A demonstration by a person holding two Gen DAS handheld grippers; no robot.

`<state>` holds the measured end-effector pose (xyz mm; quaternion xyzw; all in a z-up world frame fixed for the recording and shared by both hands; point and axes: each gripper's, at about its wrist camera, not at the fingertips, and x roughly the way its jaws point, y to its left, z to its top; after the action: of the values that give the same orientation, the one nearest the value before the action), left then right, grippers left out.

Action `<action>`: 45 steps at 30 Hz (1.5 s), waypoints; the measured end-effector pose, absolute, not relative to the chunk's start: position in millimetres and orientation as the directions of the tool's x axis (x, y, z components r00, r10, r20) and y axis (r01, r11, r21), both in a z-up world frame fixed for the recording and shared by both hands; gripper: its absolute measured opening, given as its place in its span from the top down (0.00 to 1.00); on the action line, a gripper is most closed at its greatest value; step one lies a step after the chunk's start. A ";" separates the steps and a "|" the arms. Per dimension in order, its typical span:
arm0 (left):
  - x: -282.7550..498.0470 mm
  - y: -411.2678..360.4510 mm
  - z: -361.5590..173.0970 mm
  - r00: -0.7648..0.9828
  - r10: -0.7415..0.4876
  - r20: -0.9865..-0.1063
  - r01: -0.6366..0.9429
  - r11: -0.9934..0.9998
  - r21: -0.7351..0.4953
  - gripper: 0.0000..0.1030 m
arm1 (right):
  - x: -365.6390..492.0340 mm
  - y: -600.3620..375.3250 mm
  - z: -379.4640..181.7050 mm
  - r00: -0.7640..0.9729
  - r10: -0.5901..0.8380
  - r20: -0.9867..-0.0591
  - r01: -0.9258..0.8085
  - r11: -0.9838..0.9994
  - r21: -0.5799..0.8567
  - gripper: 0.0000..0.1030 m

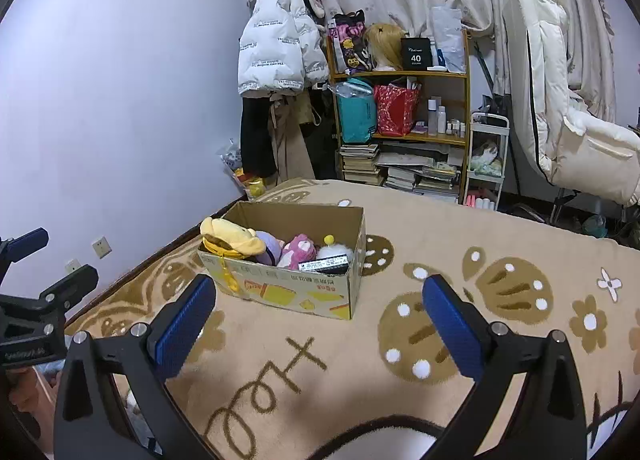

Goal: Organize soft objects

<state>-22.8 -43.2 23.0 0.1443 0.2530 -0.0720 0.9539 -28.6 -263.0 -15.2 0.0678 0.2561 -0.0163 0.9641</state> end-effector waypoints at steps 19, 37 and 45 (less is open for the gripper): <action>10.8 -42.6 -12.0 0.815 -0.052 -0.577 0.217 0.951 0.221 0.00 | -9.3 -269.6 -43.3 0.820 0.012 -0.572 0.084 0.987 0.140 0.00; 20.1 -37.8 -7.4 0.813 -0.080 -0.577 0.211 0.964 0.163 0.00 | -1.1 -264.6 -50.8 0.800 0.017 -0.599 0.077 0.988 0.131 0.00; 20.1 -38.3 -6.9 0.813 -0.081 -0.577 0.212 0.964 0.163 0.00 | -0.1 -262.2 -54.8 0.798 0.014 -0.603 0.078 0.989 0.126 0.00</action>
<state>20.1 -38.3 -6.9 0.1106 0.2961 -0.0773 0.9456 -0.1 -262.2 -54.8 0.0723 0.3177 -0.0168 0.9453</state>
